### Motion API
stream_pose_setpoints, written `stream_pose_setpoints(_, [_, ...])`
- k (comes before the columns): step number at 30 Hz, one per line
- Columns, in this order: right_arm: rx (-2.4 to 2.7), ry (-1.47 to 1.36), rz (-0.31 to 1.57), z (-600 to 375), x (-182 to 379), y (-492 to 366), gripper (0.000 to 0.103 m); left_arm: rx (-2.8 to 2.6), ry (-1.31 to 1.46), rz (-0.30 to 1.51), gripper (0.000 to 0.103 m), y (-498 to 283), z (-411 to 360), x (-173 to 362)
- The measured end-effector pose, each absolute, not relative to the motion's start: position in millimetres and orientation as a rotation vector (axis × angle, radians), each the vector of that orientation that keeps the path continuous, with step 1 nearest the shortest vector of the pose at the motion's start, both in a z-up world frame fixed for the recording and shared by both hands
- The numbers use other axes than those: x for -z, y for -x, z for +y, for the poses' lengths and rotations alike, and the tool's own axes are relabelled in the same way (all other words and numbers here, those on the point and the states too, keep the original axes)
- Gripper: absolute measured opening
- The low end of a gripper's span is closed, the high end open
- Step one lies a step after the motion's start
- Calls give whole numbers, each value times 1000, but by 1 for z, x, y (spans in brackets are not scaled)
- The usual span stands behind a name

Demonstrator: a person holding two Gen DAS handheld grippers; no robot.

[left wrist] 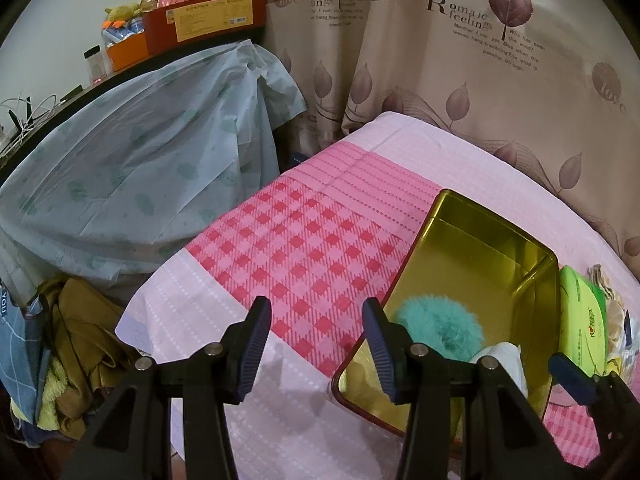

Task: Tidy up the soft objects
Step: 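Carry the sock into the gold tin and open the right gripper, then grasp the clear bag of wooden sticks with the right gripper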

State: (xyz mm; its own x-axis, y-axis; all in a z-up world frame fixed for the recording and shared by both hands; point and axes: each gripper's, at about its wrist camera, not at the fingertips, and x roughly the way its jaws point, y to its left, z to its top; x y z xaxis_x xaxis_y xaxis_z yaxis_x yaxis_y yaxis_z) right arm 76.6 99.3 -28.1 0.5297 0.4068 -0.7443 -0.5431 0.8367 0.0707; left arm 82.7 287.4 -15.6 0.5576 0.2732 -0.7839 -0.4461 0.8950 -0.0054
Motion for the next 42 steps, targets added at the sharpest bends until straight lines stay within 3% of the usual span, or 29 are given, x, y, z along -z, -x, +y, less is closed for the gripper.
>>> stream_pose_setpoints(17, [-326, 50, 769, -32, -1, -63, 53, -390, 152, 870, 48, -84, 272, 13])
stream_pose_setpoints(24, [-143, 19, 787, -108, 10, -67, 55, -354, 110, 863, 48, -84, 260, 10])
stream_pose_setpoints(27, [-76, 39, 790, -131, 16, -68, 65, -329, 87, 862, 48, -85, 253, 10])
stream_pose_setpoints(42, [4, 110, 867, -168, 63, -88, 65, -129, -110, 830, 52, -81, 191, 7])
